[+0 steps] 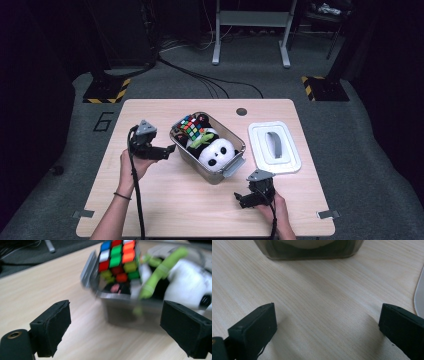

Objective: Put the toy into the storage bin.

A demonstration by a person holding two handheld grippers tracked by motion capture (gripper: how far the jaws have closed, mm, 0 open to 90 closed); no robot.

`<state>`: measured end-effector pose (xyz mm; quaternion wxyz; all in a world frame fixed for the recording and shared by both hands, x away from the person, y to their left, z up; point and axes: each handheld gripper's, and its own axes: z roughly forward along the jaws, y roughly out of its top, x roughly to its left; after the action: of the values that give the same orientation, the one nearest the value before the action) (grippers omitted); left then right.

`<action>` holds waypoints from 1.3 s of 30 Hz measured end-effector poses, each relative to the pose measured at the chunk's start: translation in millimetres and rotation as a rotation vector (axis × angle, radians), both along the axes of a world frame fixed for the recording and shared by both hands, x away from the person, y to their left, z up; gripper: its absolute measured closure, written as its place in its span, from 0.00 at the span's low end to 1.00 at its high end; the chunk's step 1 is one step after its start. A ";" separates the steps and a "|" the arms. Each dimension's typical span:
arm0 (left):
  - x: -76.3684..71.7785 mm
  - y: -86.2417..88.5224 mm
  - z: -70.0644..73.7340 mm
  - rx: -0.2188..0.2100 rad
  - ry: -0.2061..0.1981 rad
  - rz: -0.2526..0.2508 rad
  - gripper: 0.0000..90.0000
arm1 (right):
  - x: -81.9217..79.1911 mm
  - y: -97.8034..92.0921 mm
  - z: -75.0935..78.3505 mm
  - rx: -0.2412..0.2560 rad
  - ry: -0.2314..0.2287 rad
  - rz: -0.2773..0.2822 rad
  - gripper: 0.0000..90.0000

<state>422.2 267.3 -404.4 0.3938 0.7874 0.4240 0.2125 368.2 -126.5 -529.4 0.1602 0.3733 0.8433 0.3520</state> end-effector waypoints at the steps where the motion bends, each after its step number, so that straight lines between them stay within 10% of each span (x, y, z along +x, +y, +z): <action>1: -4.1 6.2 -9.4 -0.017 0.019 0.030 0.08 | 0.0 0.0 0.0 0.000 0.000 0.000 0.01; 9: -29.8 29.3 -83.3 0.015 0.151 0.151 0.00 | -0.5 1.4 0.6 0.001 0.015 -0.017 0.00; 14: -35.1 31.0 -109.6 0.046 0.157 0.190 0.00 | 1.4 2.5 1.0 -0.007 0.017 -0.017 0.00; 25: -38.4 28.9 -126.6 0.050 0.115 0.235 0.00 | 2.7 1.0 2.7 -0.019 0.025 -0.030 0.00; 39: -39.6 29.5 -126.2 0.053 0.119 0.219 0.00 | 10.3 -33.1 19.5 0.086 0.024 -0.149 0.00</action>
<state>382.6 296.8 -530.6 0.3214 0.7578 0.5241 0.2183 378.5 -159.5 -509.9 0.1596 0.4459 0.7991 0.3703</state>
